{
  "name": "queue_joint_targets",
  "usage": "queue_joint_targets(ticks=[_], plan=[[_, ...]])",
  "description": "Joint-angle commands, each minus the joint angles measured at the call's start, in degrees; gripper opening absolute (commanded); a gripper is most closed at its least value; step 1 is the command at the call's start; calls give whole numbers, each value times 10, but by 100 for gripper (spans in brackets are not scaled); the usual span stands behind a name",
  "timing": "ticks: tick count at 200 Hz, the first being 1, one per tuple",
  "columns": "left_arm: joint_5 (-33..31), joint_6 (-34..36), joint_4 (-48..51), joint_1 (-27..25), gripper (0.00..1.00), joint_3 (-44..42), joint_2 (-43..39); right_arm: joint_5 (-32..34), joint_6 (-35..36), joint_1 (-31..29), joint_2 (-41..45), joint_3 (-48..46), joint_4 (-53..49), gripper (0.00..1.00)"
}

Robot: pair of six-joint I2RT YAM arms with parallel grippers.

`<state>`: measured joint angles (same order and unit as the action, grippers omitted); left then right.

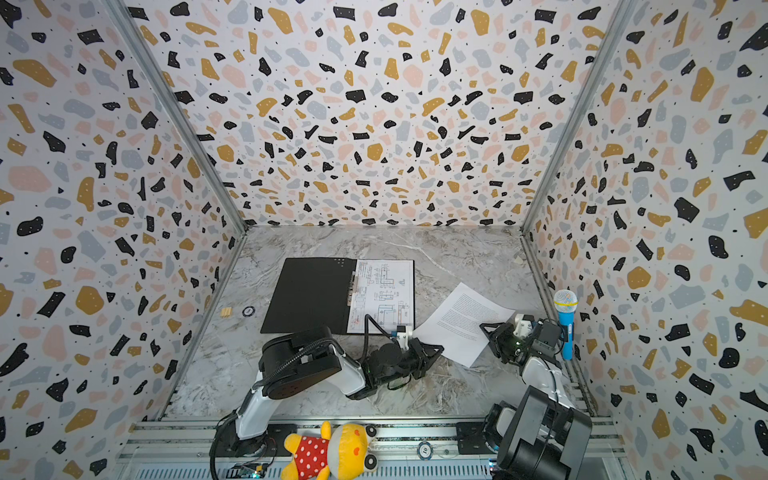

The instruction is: Put the files into the folder

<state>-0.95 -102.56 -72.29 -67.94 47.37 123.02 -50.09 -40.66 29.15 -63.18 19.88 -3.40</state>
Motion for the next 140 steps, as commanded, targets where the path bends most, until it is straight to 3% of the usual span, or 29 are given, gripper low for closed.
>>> queue_joint_targets(ticks=[1, 65, 115, 140], plan=[[2, 11, -41, -3, 3, 2, 6, 5, 8, 3, -3, 5, 0, 29], [2, 4, -52, -3, 11, 2, 12, 9, 6, 2, 6, 17, -6, 10], [5, 5, -44, -3, 30, 3, 10, 10, 9, 0, 7, 34, -11, 0], [9, 5, -37, -3, 49, 7, 7, 13, 5, -6, 10, 42, -11, 0]])
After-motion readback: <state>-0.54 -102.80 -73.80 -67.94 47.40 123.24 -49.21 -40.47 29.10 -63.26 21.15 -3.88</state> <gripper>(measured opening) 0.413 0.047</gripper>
